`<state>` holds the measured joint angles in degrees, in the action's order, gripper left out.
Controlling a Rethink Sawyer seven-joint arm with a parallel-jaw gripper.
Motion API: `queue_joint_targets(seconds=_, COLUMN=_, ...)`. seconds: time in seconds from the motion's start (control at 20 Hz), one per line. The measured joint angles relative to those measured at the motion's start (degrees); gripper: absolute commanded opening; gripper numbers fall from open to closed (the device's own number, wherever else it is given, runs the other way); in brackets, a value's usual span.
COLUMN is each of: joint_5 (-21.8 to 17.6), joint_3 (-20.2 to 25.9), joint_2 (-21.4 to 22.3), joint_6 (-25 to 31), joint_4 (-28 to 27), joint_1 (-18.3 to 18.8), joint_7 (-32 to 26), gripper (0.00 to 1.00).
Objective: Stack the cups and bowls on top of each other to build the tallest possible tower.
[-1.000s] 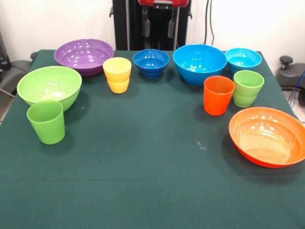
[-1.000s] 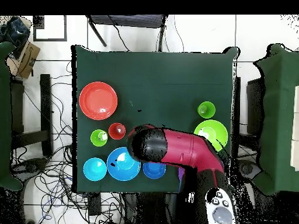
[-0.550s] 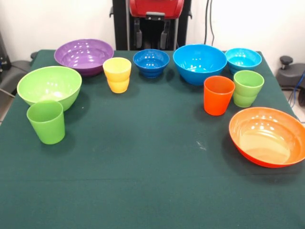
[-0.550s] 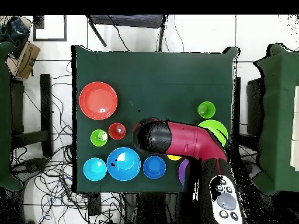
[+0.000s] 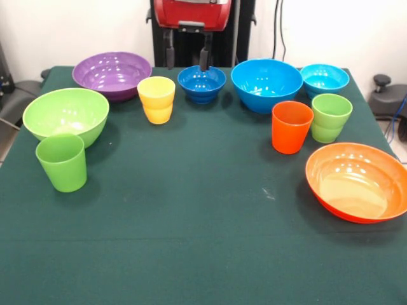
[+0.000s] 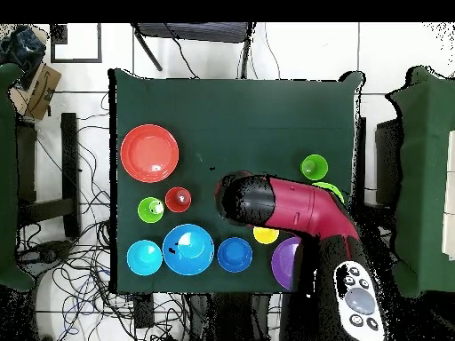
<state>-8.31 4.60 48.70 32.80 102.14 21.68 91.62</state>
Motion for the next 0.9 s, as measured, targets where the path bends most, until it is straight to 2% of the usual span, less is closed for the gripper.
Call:
queue_joint_targets(seconds=0.45, joint_5=-1.3, joint_3=1.3, joint_2=-0.5, joint_6=0.1, joint_4=-2.6, joint_1=2.4, joint_7=0.0, gripper=1.0)
queue_joint_targets(seconds=0.9, joint_5=-3.1, joint_3=2.7, joint_2=-4.3, joint_6=0.1, joint_4=-6.5, joint_1=2.9, joint_7=0.0, gripper=1.0)
